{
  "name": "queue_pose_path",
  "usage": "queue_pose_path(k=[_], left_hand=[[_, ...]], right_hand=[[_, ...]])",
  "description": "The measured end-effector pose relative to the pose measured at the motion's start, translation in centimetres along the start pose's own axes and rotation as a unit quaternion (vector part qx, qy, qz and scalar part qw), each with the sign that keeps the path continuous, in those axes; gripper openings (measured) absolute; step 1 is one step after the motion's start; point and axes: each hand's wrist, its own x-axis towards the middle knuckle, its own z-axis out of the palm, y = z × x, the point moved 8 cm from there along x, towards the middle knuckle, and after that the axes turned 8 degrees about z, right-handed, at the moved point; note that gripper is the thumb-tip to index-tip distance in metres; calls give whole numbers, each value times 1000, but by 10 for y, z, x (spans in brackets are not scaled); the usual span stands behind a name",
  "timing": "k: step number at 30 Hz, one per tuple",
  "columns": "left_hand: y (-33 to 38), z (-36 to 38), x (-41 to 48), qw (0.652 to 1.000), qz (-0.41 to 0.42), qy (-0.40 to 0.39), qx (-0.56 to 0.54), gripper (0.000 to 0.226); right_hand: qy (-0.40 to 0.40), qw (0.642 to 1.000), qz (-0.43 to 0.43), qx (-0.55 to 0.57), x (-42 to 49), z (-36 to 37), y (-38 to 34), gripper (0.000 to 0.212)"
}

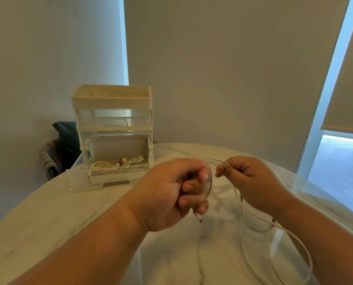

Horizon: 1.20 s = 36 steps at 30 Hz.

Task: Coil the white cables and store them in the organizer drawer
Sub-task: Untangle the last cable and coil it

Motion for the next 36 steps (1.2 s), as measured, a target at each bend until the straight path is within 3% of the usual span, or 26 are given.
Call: queue_pose_path(k=[3,6,8,12,15,19,22,24,28,31,34,36], left_hand=[[17,-12,-1,996,47,36,-68,34],[28,-37,0,983,100,124,-88,34],[32,-55,-1,972,129,176,-88,37],[32,-85,-5,951,148,262,-68,41],[31,-95,-8,938,151,308,-54,40],[32,-111,-16,913,155,374,-37,36],[31,-123,-22,898,155,410,-48,35],[31,-127,-23,896,154,413,-53,34],[29,-125,-21,905,141,400,-30,34],[26,-119,-18,908,132,398,-6,35],[24,-117,-15,903,136,407,14,35],[24,-116,-13,903,136,405,41,33]], right_hand=[[-66,996,30,-49,0,14,16,20],[-160,981,45,-98,-8,33,20,12],[-181,981,65,-37,-9,30,19,13],[-192,974,85,88,-5,13,20,36],[-197,964,104,144,-1,8,24,27],[-221,931,153,247,-1,3,36,58],[-242,917,185,257,-5,7,41,31],[-204,936,191,213,-3,8,41,13],[-62,982,126,125,2,-5,16,18],[35,969,71,233,-1,-23,-14,28],[-22,945,-37,323,-24,-29,-62,58],[-104,969,-102,197,-39,-7,-97,57]])
